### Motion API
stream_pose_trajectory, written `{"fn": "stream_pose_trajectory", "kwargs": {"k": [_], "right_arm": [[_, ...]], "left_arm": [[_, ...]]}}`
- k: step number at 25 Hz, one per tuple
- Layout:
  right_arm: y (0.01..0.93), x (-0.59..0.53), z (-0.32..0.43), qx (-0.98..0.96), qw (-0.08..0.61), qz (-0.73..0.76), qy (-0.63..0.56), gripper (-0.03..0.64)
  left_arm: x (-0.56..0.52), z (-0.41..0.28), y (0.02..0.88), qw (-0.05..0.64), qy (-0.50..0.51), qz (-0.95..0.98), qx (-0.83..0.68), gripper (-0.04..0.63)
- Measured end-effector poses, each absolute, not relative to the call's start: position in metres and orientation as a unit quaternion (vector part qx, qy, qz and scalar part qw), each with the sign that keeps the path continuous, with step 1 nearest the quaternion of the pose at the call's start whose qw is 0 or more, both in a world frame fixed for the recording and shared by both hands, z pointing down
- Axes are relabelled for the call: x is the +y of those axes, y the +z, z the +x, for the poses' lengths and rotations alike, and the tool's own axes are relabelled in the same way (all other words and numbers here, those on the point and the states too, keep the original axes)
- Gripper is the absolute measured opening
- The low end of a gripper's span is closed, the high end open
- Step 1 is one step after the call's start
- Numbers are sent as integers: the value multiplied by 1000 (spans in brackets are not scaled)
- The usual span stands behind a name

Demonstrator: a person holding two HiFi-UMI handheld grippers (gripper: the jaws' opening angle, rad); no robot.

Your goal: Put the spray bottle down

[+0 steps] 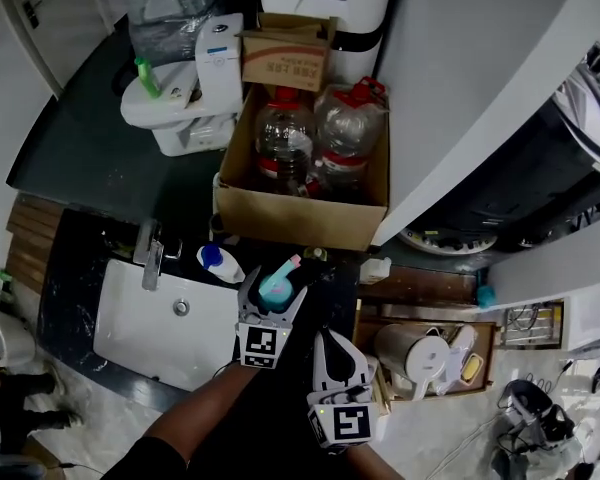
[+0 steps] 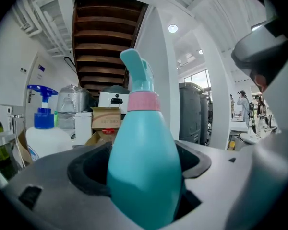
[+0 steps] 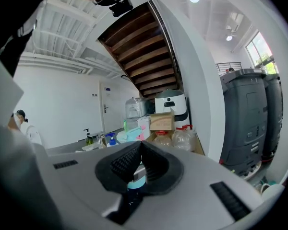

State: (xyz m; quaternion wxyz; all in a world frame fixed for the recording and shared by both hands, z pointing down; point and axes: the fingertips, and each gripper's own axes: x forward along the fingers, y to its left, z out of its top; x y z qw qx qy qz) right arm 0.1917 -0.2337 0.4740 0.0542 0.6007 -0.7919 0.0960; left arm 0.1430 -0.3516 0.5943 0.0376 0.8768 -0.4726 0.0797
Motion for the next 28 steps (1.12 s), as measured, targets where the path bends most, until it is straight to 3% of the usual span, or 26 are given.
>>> {"fn": "stream_pose_trajectory", "kwargs": {"k": [10,28], "right_arm": [[486,-244,209,-782,78,610,99,15],[486,-248,203,-800,40,592,91,15]], "left_arm": [[-371,169,611,35,84,886,-455,400],[-381,189,630,34,81,902,-423,400]]}}
